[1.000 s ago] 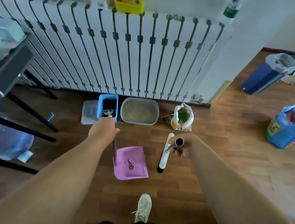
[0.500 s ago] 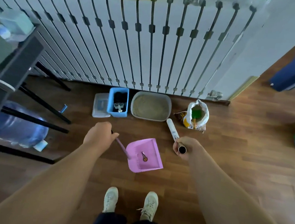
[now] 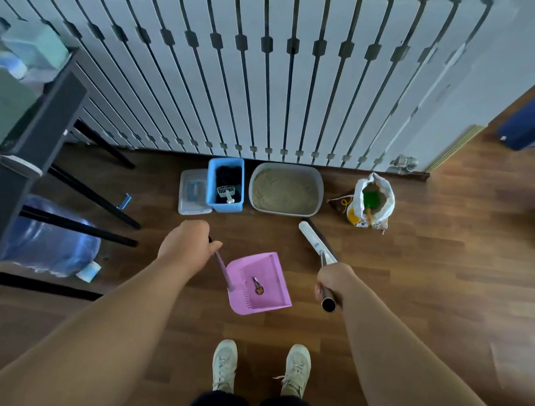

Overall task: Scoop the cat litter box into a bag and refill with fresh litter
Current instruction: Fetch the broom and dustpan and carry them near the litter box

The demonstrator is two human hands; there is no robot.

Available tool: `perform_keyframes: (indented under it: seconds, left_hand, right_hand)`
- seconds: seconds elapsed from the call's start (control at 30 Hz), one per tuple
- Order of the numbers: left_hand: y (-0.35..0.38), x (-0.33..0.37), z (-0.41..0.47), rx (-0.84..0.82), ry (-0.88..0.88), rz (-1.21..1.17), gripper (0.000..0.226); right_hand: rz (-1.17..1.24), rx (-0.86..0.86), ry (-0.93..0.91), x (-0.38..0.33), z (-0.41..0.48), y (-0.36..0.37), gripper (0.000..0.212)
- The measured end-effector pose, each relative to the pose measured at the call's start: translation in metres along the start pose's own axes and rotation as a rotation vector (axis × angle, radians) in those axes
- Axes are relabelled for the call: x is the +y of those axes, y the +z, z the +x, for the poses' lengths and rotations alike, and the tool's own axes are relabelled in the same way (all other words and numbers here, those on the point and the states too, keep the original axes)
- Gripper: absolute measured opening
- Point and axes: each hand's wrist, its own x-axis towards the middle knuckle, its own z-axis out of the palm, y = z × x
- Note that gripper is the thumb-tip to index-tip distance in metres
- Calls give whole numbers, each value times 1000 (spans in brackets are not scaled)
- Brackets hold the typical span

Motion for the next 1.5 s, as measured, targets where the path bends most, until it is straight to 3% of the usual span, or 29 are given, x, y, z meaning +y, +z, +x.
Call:
perform_keyframes:
  seconds: [0.23, 0.33, 0.57, 0.77, 0.93, 1.23, 1.37, 1.5]
  left_hand:
    - [-5, -42, 5, -35, 7, 3, 33]
    - [-6, -58, 8, -53, -12, -4, 34]
    - [-3, -86, 13, -61, -48, 28, 30]
    - [-2, -107, 18, -57, -79, 14, 25]
    - [-7, -114, 19, -67, -92, -9, 25]
    - [-12, -145, 24, -63, -128, -4, 24]
    - [-14, -151, 26, -68, -122, -41, 24]
    - [-18, -153, 27, -77, -113, -41, 24]
  right_hand:
    - [-26, 30, 90, -9, -16, 24, 19]
    - [7, 65, 86, -13, -25, 31, 11]
    - [-378, 49, 105, -28, -13, 65, 25]
    - [-507, -2, 117, -49, -24, 78, 35]
    - [-362, 56, 46, -37, -24, 93, 15]
    - [-330, 84, -78, -57, -11, 145, 14]
    - [-374, 37, -99, -67, -19, 147, 5]
    - [-653, 24, -74, -72, -39, 133, 21]
